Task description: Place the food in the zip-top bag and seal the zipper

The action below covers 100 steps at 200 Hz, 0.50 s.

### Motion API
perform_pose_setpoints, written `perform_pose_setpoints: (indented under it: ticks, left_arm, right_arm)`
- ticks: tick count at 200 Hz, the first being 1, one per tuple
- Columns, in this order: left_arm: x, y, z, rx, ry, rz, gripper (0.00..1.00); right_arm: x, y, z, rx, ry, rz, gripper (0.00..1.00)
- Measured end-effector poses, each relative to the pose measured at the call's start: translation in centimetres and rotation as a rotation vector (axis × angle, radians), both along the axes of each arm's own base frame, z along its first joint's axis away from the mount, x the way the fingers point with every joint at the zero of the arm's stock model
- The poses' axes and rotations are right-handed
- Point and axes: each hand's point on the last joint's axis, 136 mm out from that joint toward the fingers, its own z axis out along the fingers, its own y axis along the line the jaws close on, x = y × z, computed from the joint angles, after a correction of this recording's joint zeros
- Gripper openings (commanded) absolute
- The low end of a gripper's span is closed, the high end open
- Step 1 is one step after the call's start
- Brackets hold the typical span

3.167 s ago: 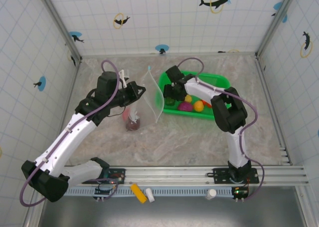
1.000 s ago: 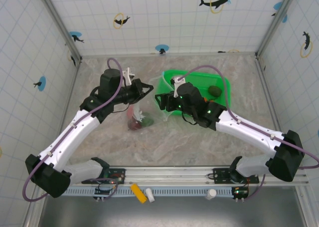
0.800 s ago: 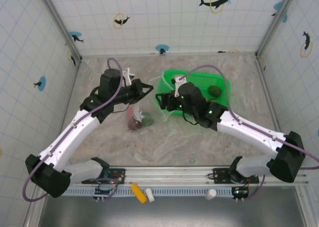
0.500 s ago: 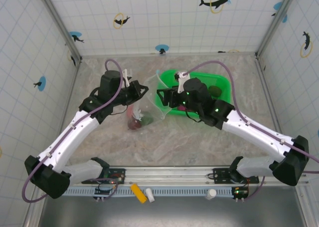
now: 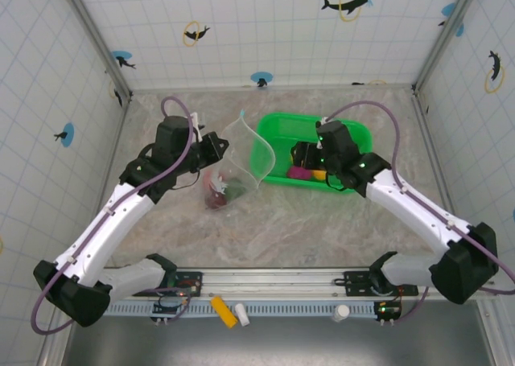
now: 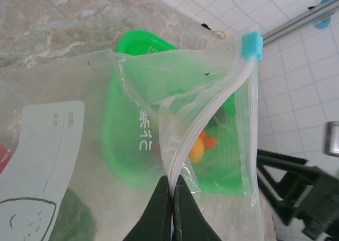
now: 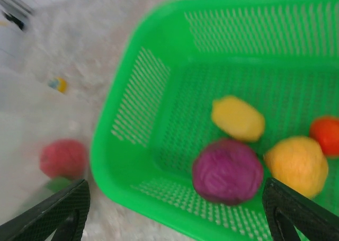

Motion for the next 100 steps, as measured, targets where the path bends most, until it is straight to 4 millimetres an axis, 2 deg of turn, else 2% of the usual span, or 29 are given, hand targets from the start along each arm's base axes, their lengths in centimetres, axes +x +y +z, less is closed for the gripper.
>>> perform_pose_setpoints:
  ticks: [18, 28, 38, 100]
  left_arm:
    - [-0.1, 0.1, 0.2, 0.002, -0.006, -0.003, 0.0]
    - [-0.2, 0.1, 0.4, 0.0, -0.011, -0.004, 0.0]
    - [-0.4, 0.3, 0.6, -0.003, -0.017, -0.003, 0.0]
    - [-1.1, 0.7, 1.6, -0.017, -0.041, -0.004, 0.0]
  right_arm:
    - [0.0, 0.0, -3.5, -0.058, 0.137, -0.038, 0.94]
    - [0.1, 0.1, -4.8, -0.086, 0.193, -0.052, 1.0]
    - [0.3, 0.1, -6.0, -0.111, 0.242, -0.071, 1.0]
    - [1.6, 0.6, -10.1, -0.165, 0.446, -0.109, 1.0]
